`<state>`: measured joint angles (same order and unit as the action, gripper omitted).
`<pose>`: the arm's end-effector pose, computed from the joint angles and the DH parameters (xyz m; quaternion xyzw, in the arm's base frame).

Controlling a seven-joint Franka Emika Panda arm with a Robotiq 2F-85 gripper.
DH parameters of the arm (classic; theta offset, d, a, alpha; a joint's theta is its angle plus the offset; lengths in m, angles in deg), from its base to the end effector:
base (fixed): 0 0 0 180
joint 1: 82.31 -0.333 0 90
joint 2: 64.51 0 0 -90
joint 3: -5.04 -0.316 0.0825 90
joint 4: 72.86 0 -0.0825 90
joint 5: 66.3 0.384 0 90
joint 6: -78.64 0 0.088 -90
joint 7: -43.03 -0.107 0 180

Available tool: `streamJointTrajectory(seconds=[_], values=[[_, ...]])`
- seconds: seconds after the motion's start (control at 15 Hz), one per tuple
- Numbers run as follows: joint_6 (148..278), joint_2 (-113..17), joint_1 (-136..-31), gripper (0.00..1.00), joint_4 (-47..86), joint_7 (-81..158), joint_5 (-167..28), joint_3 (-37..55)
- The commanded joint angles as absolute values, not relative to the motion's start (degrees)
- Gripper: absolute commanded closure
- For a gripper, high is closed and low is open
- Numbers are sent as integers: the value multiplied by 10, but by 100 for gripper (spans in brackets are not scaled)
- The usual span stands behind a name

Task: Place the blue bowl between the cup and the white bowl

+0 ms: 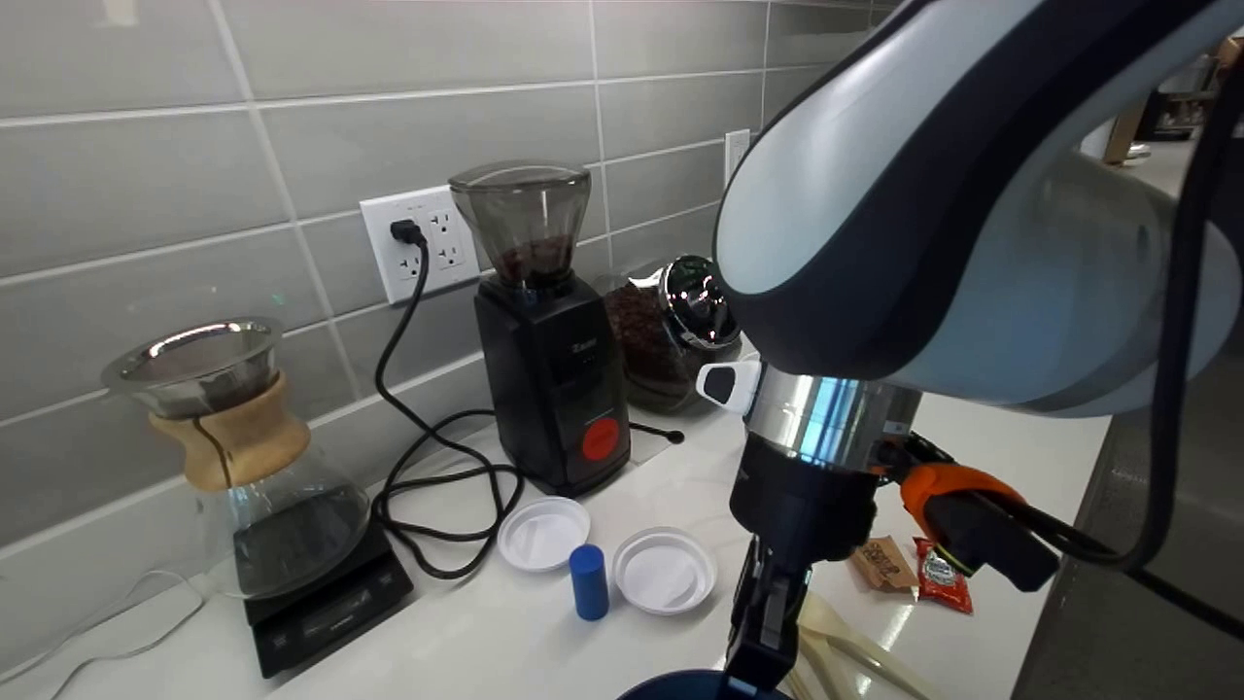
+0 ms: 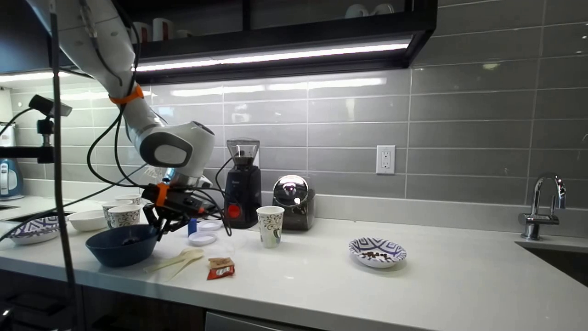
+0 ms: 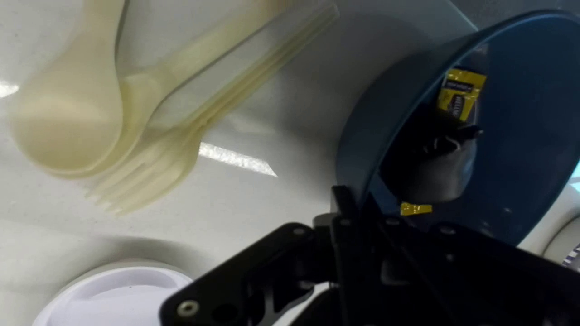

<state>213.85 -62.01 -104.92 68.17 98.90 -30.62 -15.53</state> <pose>0.3330 0.3240 0.2696 -0.7917 -0.5706 0.0462 0.2135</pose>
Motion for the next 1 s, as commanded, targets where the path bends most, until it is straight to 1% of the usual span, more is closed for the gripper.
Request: streamJointTrajectory(seconds=[0.0,0.47,0.93], values=[[2107,-640,-1032,99,696,1021,-287,-157],[2079,-739,-1014,99,756,1064,-214,-131],[1987,-876,-1003,99,823,1024,-152,-51]])
